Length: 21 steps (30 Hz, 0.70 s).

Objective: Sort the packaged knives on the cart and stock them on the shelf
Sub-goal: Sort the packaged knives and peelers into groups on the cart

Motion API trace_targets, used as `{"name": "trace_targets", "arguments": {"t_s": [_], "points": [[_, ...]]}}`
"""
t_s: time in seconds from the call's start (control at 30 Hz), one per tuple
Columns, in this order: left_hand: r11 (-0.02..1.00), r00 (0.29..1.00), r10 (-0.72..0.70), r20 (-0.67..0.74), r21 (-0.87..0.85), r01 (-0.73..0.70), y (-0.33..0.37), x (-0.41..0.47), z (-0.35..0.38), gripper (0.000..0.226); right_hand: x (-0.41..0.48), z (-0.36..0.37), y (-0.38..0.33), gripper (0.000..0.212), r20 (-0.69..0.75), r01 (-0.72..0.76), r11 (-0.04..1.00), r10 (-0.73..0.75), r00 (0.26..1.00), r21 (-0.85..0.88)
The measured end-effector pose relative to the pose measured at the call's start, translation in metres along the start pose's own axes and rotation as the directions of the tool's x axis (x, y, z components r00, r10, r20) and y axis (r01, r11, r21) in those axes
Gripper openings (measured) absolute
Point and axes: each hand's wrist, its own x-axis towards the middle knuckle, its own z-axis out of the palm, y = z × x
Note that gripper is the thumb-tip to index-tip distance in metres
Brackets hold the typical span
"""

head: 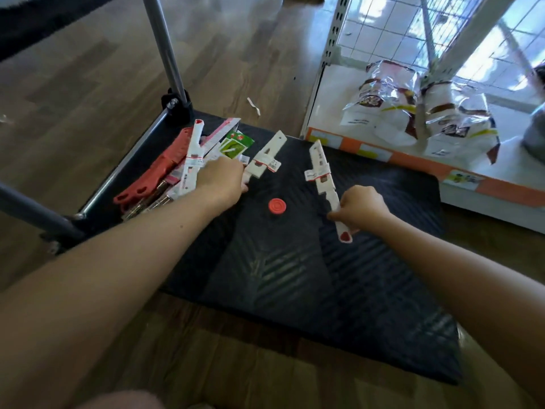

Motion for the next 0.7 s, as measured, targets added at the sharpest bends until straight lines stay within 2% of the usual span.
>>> {"name": "trace_targets", "arguments": {"t_s": [0.1, 0.27, 0.33, 0.53, 0.6, 0.7], "points": [[0.997, 0.999, -0.008, 0.033, -0.083, 0.011, 0.014, -0.009, 0.015, 0.036, -0.006, 0.005, 0.002, 0.027, 0.026, -0.045, 0.994, 0.042, 0.999, 0.096], [0.994, 0.994, -0.015, 0.107, -0.106, 0.026, 0.021, -0.025, 0.046, 0.033, -0.022, 0.016, -0.014, 0.021, -0.048, 0.044, 0.996, -0.041, 0.998, 0.071], [0.995, 0.993, -0.008, 0.121, -0.101, 0.021, 0.026, -0.029, 0.049, 0.031, -0.027, 0.023, -0.027, 0.026, -0.064, 0.089, 0.995, -0.087, 0.994, 0.039], [0.997, 0.988, -0.037, 0.152, -0.058, 0.046, 0.031, -0.029, 0.05, 0.03, -0.023, 0.038, -0.053, 0.051, 0.024, 0.143, 0.989, -0.142, 0.99, -0.028], [0.998, 0.987, -0.054, 0.152, -0.018, 0.058, 0.027, -0.029, 0.052, 0.032, -0.021, 0.042, -0.055, 0.053, 0.029, 0.194, 0.979, -0.193, 0.981, -0.06], [0.998, 0.988, -0.06, 0.141, -0.006, 0.061, 0.023, -0.028, 0.054, 0.036, -0.019, 0.049, -0.055, 0.047, 0.047, 0.226, 0.974, -0.226, 0.973, 0.017]]}}
